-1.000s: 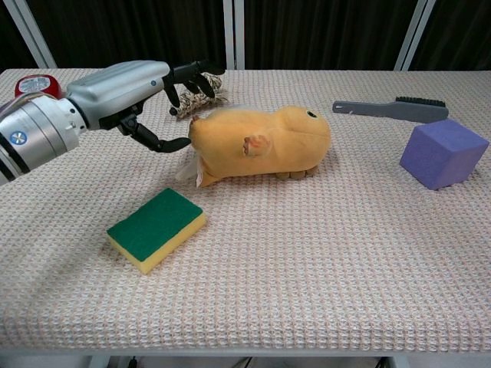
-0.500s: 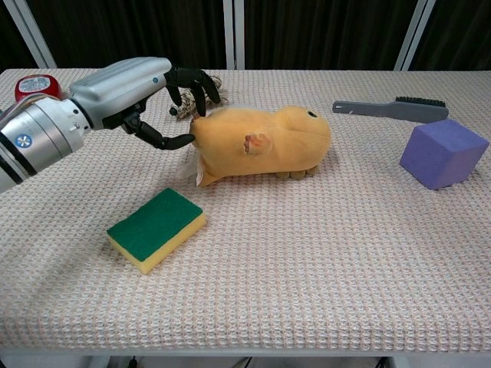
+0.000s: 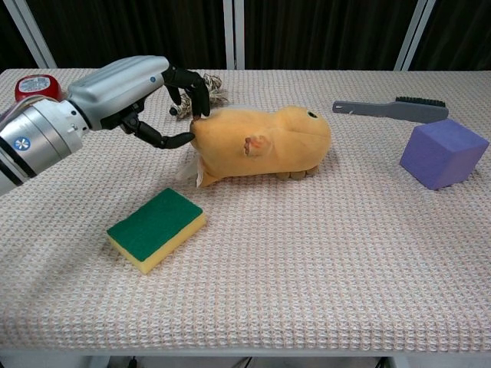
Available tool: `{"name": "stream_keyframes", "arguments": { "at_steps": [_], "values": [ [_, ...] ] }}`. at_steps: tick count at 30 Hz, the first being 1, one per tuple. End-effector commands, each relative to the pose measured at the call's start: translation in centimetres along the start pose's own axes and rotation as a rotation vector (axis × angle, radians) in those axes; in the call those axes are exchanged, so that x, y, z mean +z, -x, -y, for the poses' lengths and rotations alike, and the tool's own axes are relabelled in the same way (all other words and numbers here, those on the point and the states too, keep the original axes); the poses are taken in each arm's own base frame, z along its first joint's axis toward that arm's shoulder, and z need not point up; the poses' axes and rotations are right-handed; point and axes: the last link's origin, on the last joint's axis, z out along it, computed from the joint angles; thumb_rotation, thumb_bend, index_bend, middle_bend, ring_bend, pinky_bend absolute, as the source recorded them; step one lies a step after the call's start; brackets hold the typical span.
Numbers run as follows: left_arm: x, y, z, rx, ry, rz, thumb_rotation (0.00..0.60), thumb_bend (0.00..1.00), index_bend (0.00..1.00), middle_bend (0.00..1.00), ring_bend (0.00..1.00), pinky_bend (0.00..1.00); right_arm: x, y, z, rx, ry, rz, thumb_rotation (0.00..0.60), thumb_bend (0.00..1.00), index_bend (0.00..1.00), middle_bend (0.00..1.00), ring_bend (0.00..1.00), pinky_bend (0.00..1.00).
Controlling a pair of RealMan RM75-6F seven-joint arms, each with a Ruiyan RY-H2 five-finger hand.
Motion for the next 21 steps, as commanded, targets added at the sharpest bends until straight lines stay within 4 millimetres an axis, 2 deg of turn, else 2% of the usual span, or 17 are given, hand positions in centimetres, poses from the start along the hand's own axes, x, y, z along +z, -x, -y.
{"name": "stream_keyframes", "arguments": {
  "at_steps": [1,11,15,21],
  "values": [
    [-0.08,0.2,-0.04,-0.001,0.004,0.007,0.6,0.29,0.45,0.47,0.32,0.38,0.04,-0.03,0.04,0.001,-0.001,-0.002,0.6,0.19,0.0,0.0,0.0,0.0],
    [0.01,0.63,0.14,0.011,0.009,0.028,0.6,0.29,0.45,0.46,0.32,0.38,0.06,0.05,0.03,-0.001,0.001,-0.005,0.6,0.19,0.0,0.0,0.0,0.0],
    [0.18,0.64,0.03,0.01,0.012,0.02,0.6,0.3,0.51,0.49,0.35,0.38,0.04,0.05,-0.02,-0.001,0.003,-0.006,0.6,0.19,0.0,0.0,0.0,0.0],
    [0.56,0.71,-0.07,0.01,0.014,0.009,0.6,0.36,0.62,0.6,0.4,0.41,0.09,-0.02,-0.06,0.0,0.002,-0.01,0.6,0.2,0.0,0.0,0.0,0.0]
  ]
}}
